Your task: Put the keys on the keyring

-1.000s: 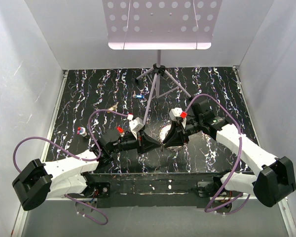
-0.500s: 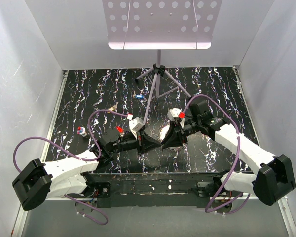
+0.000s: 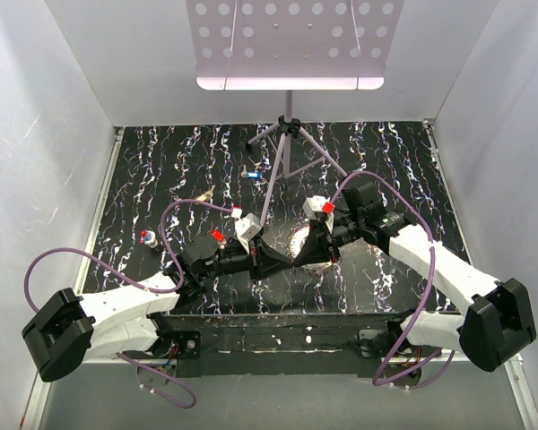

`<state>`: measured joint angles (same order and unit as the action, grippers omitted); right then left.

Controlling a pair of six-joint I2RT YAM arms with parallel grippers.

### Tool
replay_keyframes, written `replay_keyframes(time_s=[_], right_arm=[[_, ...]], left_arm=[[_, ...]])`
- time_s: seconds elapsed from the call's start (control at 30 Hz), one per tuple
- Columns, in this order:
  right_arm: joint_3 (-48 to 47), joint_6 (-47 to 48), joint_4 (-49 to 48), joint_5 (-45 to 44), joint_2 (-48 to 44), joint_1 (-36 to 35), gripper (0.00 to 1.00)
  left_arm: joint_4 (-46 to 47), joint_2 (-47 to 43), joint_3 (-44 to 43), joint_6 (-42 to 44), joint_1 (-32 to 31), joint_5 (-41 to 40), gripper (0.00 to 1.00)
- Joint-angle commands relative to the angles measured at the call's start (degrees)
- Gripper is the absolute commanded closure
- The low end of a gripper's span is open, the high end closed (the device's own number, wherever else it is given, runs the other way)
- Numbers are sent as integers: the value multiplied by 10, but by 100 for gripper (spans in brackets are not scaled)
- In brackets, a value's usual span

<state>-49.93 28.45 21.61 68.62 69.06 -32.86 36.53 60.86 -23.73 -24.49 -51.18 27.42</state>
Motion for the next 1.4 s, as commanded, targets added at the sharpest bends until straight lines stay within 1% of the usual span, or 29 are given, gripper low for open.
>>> replay_keyframes(time_s=[0.0,0.03,0.1,0.2,0.27,0.3,0.33,0.37,0.43,0.47,0.53,0.57,0.6,0.67,0.77,0.9,1.0,1.17,1.3,1.37], right_arm=[[-4,2,-4,25,1,-7,99],[-7,11,3,25,1,-7,99],[-9,21,14,27,-1,-4,99],[-14,62,50,22,-9,-2,99],[-30,110,89,10,-9,-2,99],[-48,142,133,5,-3,-4,99],[-78,194,188,-9,7,-6,99],[-129,245,266,-29,22,-11,99],[-211,345,401,-85,55,-13,99],[-253,381,454,-114,70,-13,99],[-312,423,520,-167,92,-12,99],[-335,436,542,-178,99,-12,99],[-346,444,552,-187,99,-13,99],[-345,451,537,-184,81,-13,99],[-292,427,419,-190,22,-30,99],[-166,361,205,-218,-80,-66,99],[-99,314,101,-229,-136,-84,99],[-21,247,-11,-250,-189,-104,99],[-2,214,-44,-256,-192,-106,99],[3,200,-57,-258,-192,-105,99]], left_arm=[[5,-15,4,-1,-1,-16,100],[-1,-21,6,-1,-1,-13,95],[-37,-42,4,11,-1,-10,79],[-143,-107,-4,44,0,-26,53],[-211,-159,-11,68,1,-43,41],[-249,-185,-18,80,1,-54,36],[-280,-211,-25,96,0,-59,30],[-311,-232,-32,114,1,-67,24],[-350,-277,-42,152,2,-86,7],[-356,-294,-43,163,2,-98,2],[-348,-319,-40,186,2,-108,2],[-338,-319,-40,195,2,-110,2],[-329,-314,-44,207,2,-110,2],[-327,-286,-62,231,1,-110,2],[-335,-238,-94,276,2,-107,3],[-264,-216,-70,324,1,-68,3],[-222,-212,-48,332,2,-62,7],[-208,-186,-53,305,2,-12,24],[-176,-161,-52,275,2,12,36],[-164,-154,-51,269,1,18,40]])
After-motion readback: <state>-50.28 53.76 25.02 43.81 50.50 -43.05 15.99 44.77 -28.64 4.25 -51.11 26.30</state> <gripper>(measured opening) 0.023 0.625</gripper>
